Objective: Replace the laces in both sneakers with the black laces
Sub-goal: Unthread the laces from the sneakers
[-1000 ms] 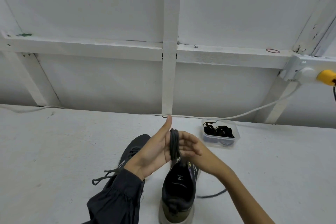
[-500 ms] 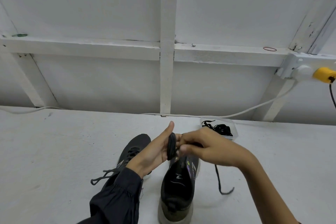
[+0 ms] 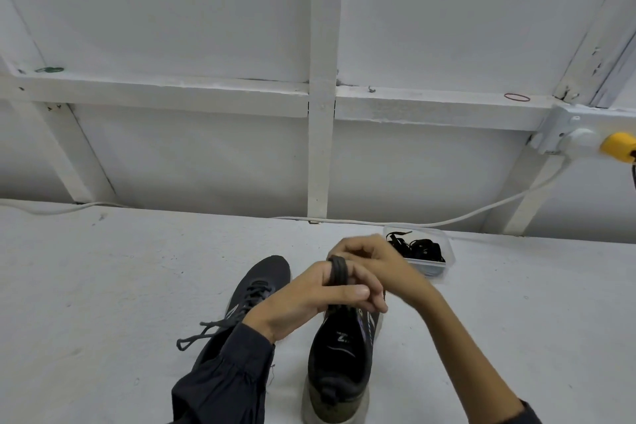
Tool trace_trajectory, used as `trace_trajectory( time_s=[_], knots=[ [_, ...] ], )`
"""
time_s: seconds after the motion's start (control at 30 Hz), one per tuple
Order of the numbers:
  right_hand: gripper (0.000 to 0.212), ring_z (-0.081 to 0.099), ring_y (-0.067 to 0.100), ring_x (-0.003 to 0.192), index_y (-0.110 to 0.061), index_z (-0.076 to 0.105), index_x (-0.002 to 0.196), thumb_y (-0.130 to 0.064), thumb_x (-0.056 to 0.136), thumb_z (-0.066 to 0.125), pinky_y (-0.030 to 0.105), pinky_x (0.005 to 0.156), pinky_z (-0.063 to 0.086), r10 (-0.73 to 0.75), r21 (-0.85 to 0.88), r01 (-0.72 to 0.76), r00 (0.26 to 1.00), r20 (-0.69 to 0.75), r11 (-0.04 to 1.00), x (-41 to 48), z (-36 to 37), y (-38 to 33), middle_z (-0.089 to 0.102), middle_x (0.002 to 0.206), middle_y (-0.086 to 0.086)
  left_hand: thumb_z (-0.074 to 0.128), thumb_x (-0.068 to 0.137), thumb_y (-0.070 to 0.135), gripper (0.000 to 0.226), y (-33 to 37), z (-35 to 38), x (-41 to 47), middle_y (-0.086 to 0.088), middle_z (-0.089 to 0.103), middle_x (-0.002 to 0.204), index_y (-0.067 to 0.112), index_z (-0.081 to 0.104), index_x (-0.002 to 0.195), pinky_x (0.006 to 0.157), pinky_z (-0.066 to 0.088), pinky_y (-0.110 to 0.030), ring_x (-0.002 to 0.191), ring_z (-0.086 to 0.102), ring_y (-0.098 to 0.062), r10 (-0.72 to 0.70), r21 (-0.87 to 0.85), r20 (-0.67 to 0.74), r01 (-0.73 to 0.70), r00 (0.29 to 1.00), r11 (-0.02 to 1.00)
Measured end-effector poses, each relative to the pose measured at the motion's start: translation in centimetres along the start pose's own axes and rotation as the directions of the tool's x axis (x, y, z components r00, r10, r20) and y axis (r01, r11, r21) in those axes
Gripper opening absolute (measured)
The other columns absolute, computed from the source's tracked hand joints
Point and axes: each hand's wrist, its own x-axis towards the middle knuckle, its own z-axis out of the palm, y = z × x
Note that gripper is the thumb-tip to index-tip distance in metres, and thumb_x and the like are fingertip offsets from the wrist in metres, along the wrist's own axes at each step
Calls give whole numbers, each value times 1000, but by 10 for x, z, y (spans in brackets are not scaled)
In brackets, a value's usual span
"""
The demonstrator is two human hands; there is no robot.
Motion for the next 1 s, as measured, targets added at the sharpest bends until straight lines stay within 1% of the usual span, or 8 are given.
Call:
trace_trajectory(
  time_s=[0.1, 0.17, 0.3, 0.4, 0.5, 0.73, 0.9, 1.0],
  knots=[
    [10, 49, 5, 59, -17, 62, 67, -24, 69, 56, 32, 55, 43, 92, -38, -94, 994, -52, 995, -17, 21, 15, 57, 61, -1, 60, 91, 13, 10, 4, -4, -1, -11, 71, 100, 11, 65, 99, 90, 50, -31, 102, 65, -24, 70, 30, -53, -69, 996, 997],
    [15, 57, 19, 66, -21, 70, 82, -32, 78, 60, 44, 66, 49, 117, -52, -117, 993, -14, 992, -28, 31, 21, 67, 77, 9, 60, 88, 7, 12, 6, -6, -1, -9, 72, 98, 9, 64, 99, 84, 51, -27, 99, 66, -21, 109, 42, -91, -106, 990, 993],
    [21, 62, 8, 79, -24, 73, 109, -30, 97, 58, 26, 76, 52, 76, -206, -44, 986, 150, 978, -45, 29, 7, 69, 88, -10, 62, 84, 2, 18, 6, -10, 1, -11, 72, 100, 8, 64, 101, 87, 52, -28, 101, 66, -23, 156, 60, -120, -150, 980, 987],
    [15, 59, -3, 76, -27, 72, 100, -21, 97, 58, 12, 70, 42, 58, -287, 1, 979, 196, 958, -48, 7, -16, 64, 80, -23, 65, 83, 1, 25, 2, -11, 2, -11, 70, 106, 4, 61, 108, 85, 51, -26, 102, 66, -22, 110, 69, -70, -105, 991, 992],
    [29, 50, 3, 60, -46, 60, 82, -22, 98, 57, 20, 58, 38, 57, -362, 43, 963, 262, 931, -48, -12, -39, 55, 62, -22, 72, 78, 9, 39, -1, -10, 2, -4, 69, 106, 3, 59, 114, 87, 51, -26, 102, 66, -19, 88, 60, -73, -84, 993, 995],
    [18, 48, 4, 56, -21, 66, 80, -22, 97, 60, 15, 56, 32, 37, -458, 88, 965, 258, 885, -27, -36, -59, 54, 60, -17, 70, 82, -8, 29, 1, -4, 0, 2, 69, 101, 9, 61, 104, 83, 48, -18, 95, 64, -9, -33, 181, 2, 32, 999, 983],
    [11, 55, 17, 68, -19, 70, 81, -21, 92, 67, 33, 65, 44, 6, -281, 59, 974, 225, 958, -1, -36, -49, 67, 75, -4, 70, 84, -3, 23, -4, 6, 0, -8, 71, 102, 11, 65, 102, 81, 50, -20, 91, 68, -14, -105, 183, 17, 100, 994, 978],
    [9, 56, 10, 71, -12, 74, 88, -16, 91, 66, 24, 66, 44, -3, -99, 16, 992, 122, 995, 6, -30, -30, 70, 78, -2, 67, 86, -3, 21, -1, 6, -1, -10, 70, 100, 13, 65, 100, 82, 50, -22, 89, 67, -16, -76, 134, 31, 71, 997, 988]
  ],
)
